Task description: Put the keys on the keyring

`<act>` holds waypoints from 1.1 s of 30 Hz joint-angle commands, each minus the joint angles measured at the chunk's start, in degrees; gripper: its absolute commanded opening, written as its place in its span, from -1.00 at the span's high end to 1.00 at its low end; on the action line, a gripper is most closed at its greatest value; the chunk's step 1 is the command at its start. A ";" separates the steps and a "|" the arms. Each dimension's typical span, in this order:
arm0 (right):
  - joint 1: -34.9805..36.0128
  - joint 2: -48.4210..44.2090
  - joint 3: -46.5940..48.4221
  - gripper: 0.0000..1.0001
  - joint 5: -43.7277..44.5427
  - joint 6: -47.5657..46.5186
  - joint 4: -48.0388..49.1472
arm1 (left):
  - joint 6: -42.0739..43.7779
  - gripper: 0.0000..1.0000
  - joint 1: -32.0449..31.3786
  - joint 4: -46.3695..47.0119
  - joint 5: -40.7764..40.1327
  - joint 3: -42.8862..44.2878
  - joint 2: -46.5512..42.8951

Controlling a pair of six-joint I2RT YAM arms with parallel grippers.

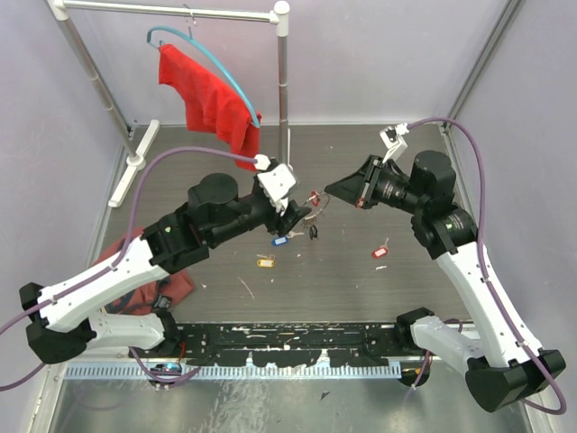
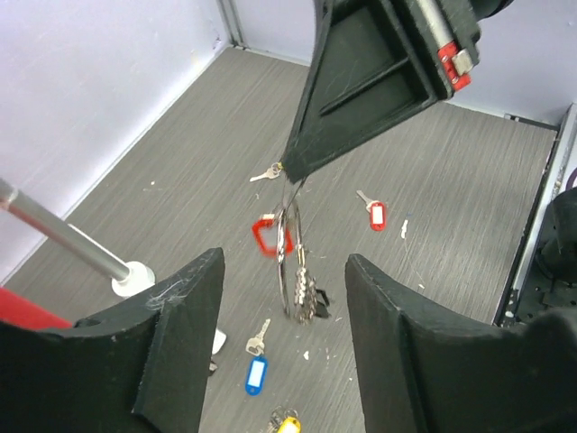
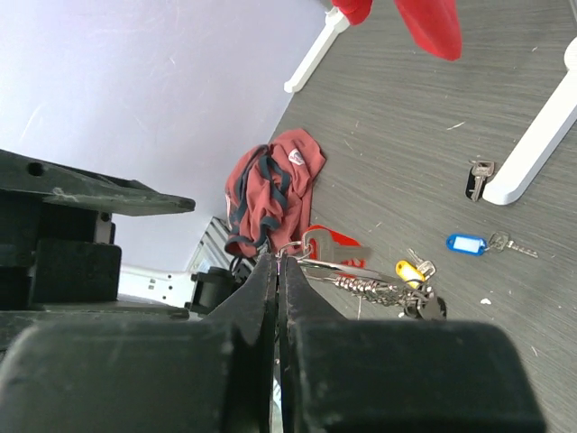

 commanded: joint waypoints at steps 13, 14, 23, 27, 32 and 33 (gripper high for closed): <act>0.08 -3.34 1.47 0.98 1.29 5.20 7.05 | -8.64 -0.31 -0.26 9.26 -3.38 -10.56 -3.10; 0.07 -3.48 1.37 0.99 1.26 5.31 7.05 | -8.56 -0.29 -0.20 9.86 -3.63 -10.52 -2.73; 0.06 -4.63 1.47 0.99 1.68 5.41 6.43 | -7.24 0.29 -0.20 11.18 -2.06 -8.56 1.02; 0.12 -5.05 1.29 0.98 2.41 4.85 5.53 | -6.72 0.75 -0.21 10.41 -2.29 -8.29 1.17; 0.07 -5.50 1.28 0.99 5.85 2.47 2.82 | -5.07 1.00 -0.20 5.23 -3.24 -5.72 1.64; 0.14 -5.60 1.60 0.99 7.72 1.42 0.73 | -4.70 1.00 -0.19 3.45 -3.50 -4.70 1.75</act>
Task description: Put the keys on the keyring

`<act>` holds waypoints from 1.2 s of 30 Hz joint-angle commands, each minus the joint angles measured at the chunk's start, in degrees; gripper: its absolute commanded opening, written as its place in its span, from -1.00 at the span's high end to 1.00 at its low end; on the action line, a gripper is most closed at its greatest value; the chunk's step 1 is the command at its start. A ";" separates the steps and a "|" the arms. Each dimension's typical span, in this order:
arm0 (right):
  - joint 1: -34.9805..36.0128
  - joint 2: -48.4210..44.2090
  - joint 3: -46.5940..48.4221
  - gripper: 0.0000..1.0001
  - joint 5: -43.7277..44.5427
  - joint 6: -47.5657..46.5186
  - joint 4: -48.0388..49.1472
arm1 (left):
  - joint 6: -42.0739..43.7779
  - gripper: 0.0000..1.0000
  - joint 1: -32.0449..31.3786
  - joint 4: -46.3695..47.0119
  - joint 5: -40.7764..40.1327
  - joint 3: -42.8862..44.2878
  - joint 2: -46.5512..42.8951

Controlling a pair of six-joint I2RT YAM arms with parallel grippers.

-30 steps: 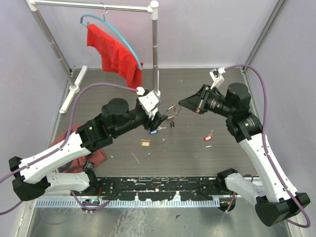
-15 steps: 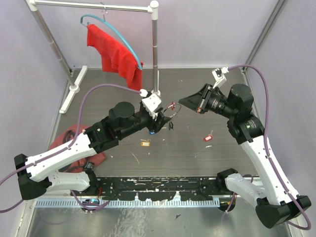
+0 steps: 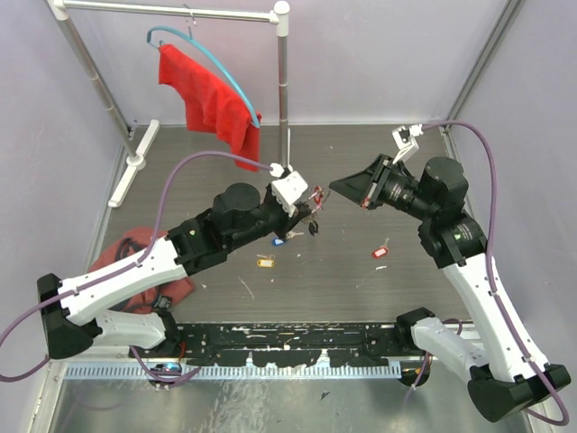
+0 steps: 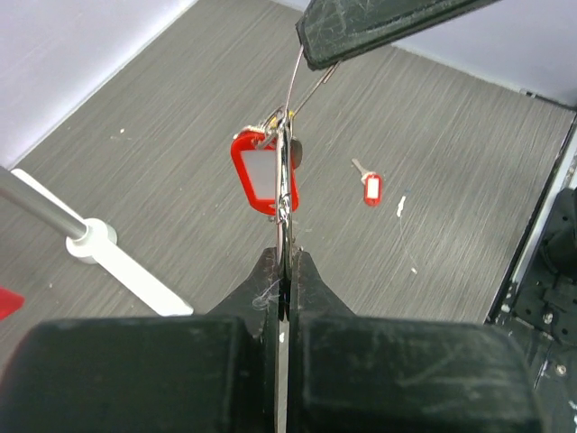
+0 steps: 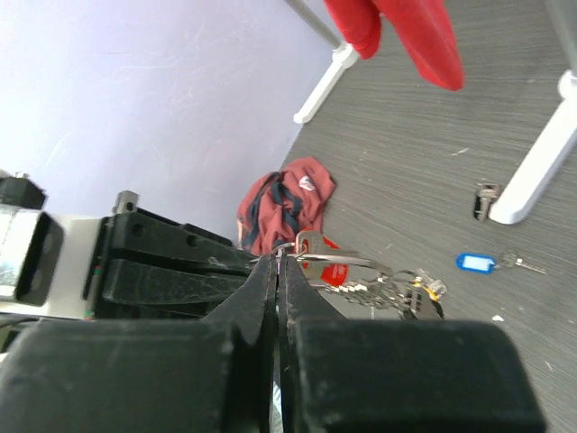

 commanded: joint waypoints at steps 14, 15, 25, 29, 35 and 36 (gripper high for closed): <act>0.12 -3.42 4.45 0.05 21.27 -15.83 -12.94 | 1.44 1.00 -0.19 -16.19 -0.73 10.60 -0.86; 0.08 -3.73 4.07 0.03 19.79 -16.90 -12.11 | 1.24 1.00 -0.13 -16.14 -0.87 10.75 -1.05; 0.07 -4.75 2.63 -0.01 -3.62 -31.73 -6.87 | 2.67 1.00 0.25 -20.13 3.42 15.20 -1.19; 0.04 -6.11 0.72 -0.10 -6.56 -34.96 -2.87 | 3.56 1.00 0.22 -23.49 7.93 18.85 -0.08; 0.07 -8.96 -3.08 -0.11 -5.72 -30.69 4.63 | 2.42 1.00 0.24 -21.69 9.61 19.15 -0.86; 0.08 -9.56 -3.47 -0.11 -5.38 -30.85 5.14 | 2.69 1.00 0.25 -21.77 10.41 19.15 -0.87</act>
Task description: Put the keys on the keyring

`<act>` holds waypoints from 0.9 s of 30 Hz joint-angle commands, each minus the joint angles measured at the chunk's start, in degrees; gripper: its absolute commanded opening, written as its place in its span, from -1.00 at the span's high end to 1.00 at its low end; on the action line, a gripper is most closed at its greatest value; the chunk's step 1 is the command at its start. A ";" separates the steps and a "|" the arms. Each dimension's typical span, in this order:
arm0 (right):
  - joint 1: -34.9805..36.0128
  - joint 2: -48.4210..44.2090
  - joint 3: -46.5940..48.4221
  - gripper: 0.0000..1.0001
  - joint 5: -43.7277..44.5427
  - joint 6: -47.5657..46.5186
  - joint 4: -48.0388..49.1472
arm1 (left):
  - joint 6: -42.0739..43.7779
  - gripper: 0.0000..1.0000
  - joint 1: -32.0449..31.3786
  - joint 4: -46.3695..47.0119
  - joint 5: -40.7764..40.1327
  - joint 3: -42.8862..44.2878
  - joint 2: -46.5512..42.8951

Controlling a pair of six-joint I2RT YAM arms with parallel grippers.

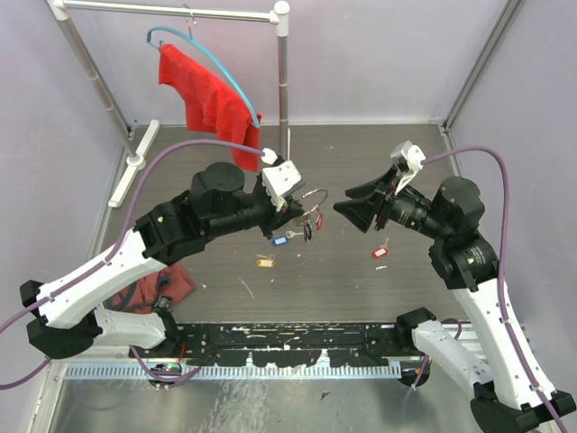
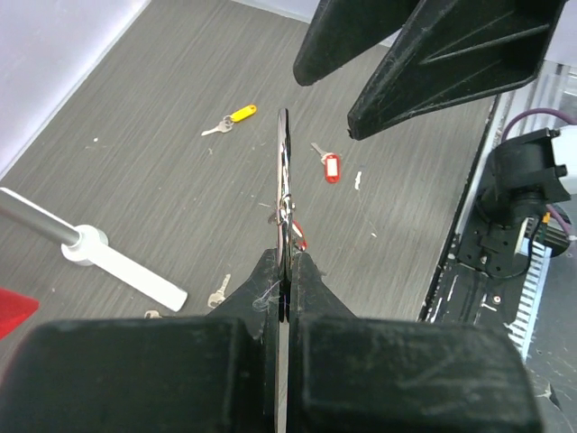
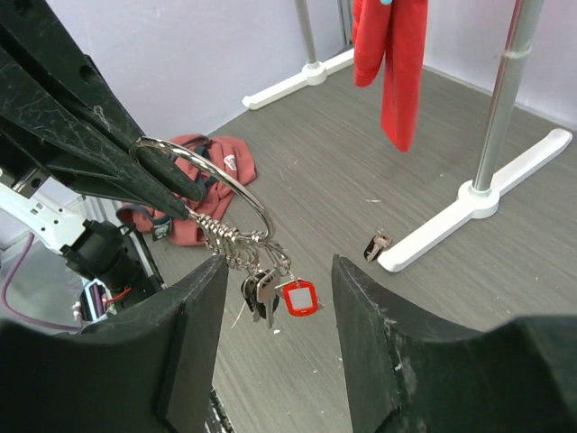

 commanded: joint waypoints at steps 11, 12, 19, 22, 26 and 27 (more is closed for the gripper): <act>0.06 -0.22 2.92 -0.17 -9.45 -7.85 5.67 | 1.86 1.00 0.14 0.07 14.19 3.19 -0.06; 0.06 0.21 3.33 -0.14 -10.47 -8.06 5.57 | 1.86 1.00 0.09 0.03 14.53 3.46 0.12; 0.09 1.97 3.99 -0.05 -14.75 -8.01 5.43 | 2.03 1.00 0.10 -0.14 16.94 5.46 1.85; 0.07 2.13 3.42 0.11 -16.05 -7.03 6.52 | 2.19 1.00 0.12 -0.33 18.52 6.55 3.08; 0.07 1.34 2.67 0.67 -16.31 -5.11 9.19 | 2.56 1.00 0.14 -0.46 18.87 7.52 4.75; 0.12 1.00 2.61 0.84 -16.09 -4.89 9.57 | 2.56 1.00 0.14 -0.28 18.75 7.55 4.74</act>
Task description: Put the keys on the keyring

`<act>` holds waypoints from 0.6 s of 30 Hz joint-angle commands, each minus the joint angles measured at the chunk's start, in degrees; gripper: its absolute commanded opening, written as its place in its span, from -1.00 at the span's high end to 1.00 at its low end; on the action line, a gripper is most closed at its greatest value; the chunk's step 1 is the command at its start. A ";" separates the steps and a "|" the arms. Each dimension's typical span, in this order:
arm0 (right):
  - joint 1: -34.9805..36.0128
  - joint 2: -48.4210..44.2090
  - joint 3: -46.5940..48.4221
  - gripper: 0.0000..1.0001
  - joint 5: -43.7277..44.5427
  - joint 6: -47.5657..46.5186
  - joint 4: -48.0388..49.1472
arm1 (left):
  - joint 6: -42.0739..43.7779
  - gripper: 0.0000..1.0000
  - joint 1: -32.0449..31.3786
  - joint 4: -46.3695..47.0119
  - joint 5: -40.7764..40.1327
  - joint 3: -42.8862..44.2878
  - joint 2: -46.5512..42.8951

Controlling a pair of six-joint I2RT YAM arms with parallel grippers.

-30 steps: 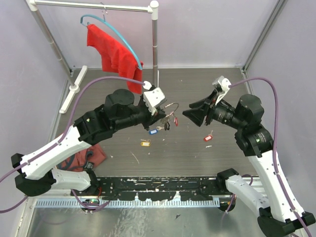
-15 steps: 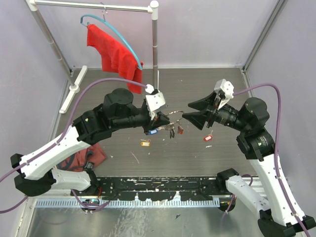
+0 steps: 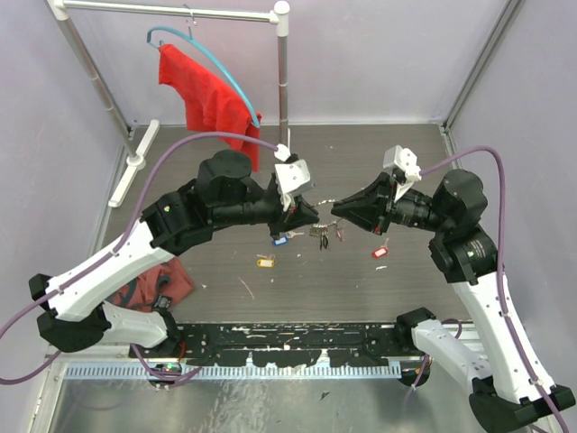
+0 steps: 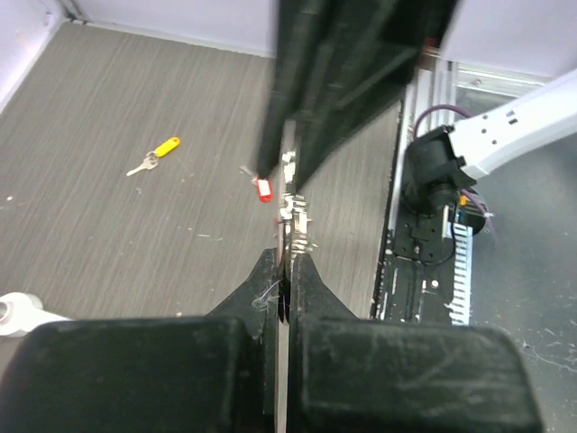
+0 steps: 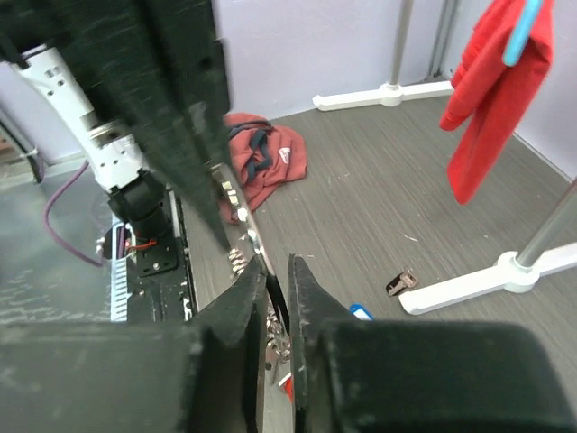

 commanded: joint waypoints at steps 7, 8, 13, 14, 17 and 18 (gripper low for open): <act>0.08 -2.52 3.94 0.98 3.56 2.98 4.43 | 0.22 -0.11 -0.12 8.00 -0.01 -4.00 -5.20; 0.13 -2.55 4.60 0.98 4.25 3.02 4.12 | -0.05 -0.21 -0.12 9.73 -0.78 -5.86 -6.50; 0.08 -2.14 8.36 0.98 8.09 3.00 1.81 | -1.43 -0.33 -0.12 17.28 -5.70 -14.29 -12.72; 0.11 -1.96 9.14 0.98 8.87 3.02 1.20 | -1.68 -0.34 -0.17 18.57 -6.63 -15.65 -13.76; 0.08 -1.41 10.28 0.98 9.43 3.63 0.70 | -2.01 -0.32 -0.12 21.63 -9.80 -19.10 -15.81; 0.07 -1.24 10.49 0.98 9.59 4.25 0.88 | -1.95 -0.29 -0.12 22.48 -11.09 -20.03 -16.04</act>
